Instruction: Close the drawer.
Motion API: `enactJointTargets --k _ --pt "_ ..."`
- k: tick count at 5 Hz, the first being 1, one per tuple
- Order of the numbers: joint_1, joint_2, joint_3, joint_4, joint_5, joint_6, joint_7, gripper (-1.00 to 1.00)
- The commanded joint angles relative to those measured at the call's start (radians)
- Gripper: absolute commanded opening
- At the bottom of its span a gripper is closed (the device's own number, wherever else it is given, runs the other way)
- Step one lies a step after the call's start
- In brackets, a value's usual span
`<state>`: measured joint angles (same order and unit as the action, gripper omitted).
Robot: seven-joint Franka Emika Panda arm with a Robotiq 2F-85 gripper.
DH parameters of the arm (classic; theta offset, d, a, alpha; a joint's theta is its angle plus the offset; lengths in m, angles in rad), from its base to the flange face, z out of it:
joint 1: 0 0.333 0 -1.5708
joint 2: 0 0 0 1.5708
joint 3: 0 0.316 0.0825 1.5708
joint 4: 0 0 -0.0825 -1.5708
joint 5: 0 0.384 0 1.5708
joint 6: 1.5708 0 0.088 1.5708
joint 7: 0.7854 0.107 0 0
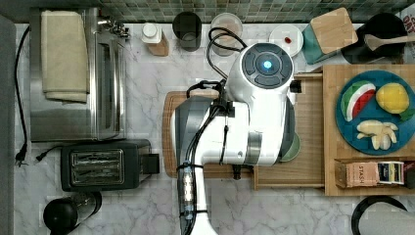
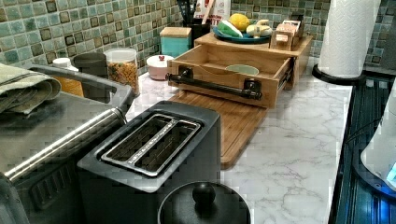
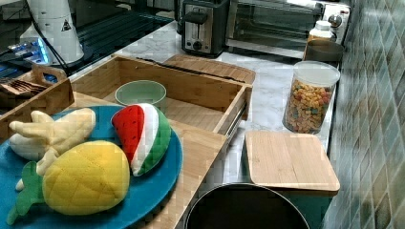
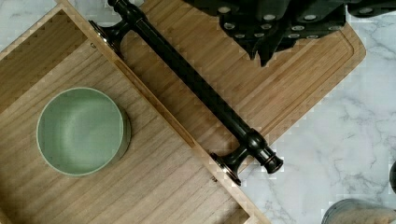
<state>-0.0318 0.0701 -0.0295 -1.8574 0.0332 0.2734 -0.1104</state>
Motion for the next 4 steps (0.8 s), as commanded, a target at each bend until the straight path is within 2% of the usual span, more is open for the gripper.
enactJointTargets --k 1,2,4 --pt "-0.003 0.0 -0.002 -0.009 0.008 0.0 0.0 -1.0" --pt "-0.003 0.0 -0.002 -0.009 0.008 0.0 0.0 -1.0" --pt "0.034 -0.105 0.043 -0.183 0.039 0.182 -0.253 -1.0"
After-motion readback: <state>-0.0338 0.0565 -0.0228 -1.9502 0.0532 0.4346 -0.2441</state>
